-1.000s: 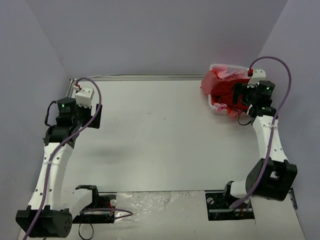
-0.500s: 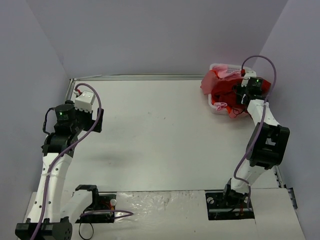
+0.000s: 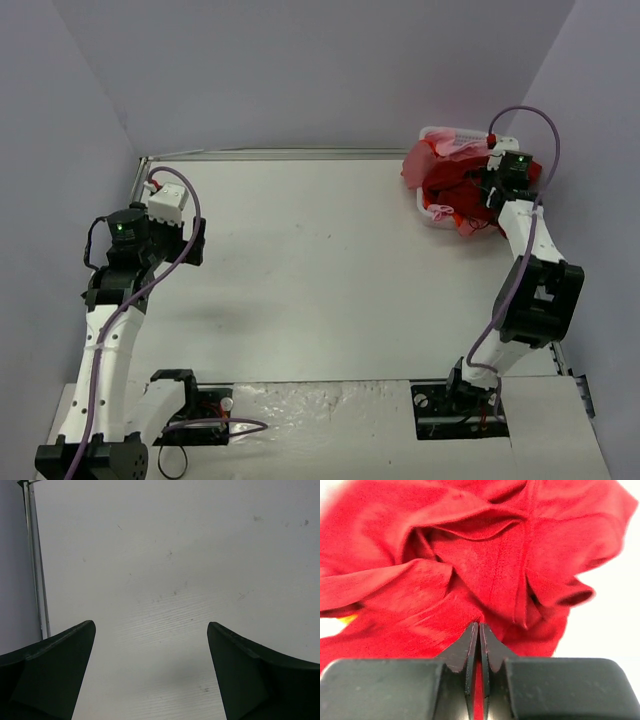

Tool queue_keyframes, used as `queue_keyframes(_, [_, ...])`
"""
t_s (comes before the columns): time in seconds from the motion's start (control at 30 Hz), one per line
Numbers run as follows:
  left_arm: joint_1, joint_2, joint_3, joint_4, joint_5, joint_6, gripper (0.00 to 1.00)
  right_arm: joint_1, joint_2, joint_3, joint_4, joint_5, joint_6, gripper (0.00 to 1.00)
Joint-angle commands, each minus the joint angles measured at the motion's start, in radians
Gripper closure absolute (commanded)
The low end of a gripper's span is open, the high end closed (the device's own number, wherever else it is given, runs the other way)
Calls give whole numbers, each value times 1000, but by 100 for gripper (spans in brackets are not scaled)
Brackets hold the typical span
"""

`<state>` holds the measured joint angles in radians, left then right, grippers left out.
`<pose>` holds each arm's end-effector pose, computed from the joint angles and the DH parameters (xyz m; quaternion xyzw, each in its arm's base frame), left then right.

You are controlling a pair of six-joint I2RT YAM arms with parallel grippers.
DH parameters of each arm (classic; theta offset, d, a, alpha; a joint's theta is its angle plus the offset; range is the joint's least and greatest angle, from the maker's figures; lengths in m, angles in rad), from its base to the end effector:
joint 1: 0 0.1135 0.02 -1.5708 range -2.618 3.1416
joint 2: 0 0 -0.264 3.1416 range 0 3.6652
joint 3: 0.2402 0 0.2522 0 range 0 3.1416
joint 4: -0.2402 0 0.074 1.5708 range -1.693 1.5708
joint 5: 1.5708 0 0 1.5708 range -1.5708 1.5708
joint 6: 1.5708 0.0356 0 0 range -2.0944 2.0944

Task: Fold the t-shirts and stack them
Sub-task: Grab crumpled tshirt from bin with the right arm, then move the tshirt to the center of the board

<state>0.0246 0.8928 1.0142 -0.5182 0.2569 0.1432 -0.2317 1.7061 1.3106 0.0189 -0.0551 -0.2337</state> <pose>0.1905 -0.0044 0.3664 0.1198 0.8201 -0.0602 0.5563 0.3962 -0.0915 0.2958 -0.0163 0.8266 -0.1074 0.5521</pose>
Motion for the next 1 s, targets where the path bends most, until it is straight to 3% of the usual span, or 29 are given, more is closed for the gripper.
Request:
queue_keyframes(0.0, [5,-15,7,30,36,-25,6,14,-199,12,-54,-72,33,100])
queue_keyframes(0.27, [5,-25,1,35,73,-45,6,61,-379,78,-214,-178,37,100])
queue_keyframes(0.73, [3,-49,-16,41,91,-63,6,308,-252,603,-558,-336,-24,100])
queue_keyframes(0.97, [6,-31,-12,41,85,-67,6,374,-235,702,-660,-754,-49,100])
